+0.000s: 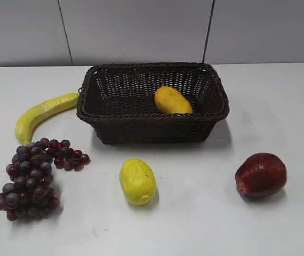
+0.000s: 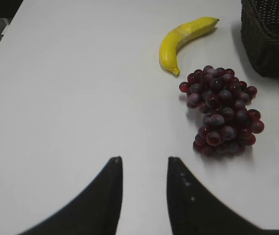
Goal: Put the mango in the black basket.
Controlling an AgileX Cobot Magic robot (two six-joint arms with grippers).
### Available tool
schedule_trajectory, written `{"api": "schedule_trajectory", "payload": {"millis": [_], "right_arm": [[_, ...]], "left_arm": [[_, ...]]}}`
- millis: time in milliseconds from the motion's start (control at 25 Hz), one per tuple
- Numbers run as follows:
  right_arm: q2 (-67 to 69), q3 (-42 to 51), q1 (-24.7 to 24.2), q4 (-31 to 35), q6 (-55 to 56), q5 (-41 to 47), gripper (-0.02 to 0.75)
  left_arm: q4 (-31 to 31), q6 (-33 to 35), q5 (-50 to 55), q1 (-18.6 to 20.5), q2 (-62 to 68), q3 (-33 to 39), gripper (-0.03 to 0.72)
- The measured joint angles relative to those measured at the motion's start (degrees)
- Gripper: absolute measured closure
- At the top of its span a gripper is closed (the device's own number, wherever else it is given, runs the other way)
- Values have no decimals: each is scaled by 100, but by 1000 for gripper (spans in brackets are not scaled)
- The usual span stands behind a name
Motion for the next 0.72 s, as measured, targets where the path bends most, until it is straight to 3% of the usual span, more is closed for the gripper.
{"api": "schedule_trajectory", "payload": {"millis": [400,720], "right_arm": [[-2442,1657,0,-82,5,-70,147],[-2959,2156,0,15,11,-379,147]], "left_arm": [[0,0,0,0,0,0,456],[0,0,0,0,0,0,456]]}}
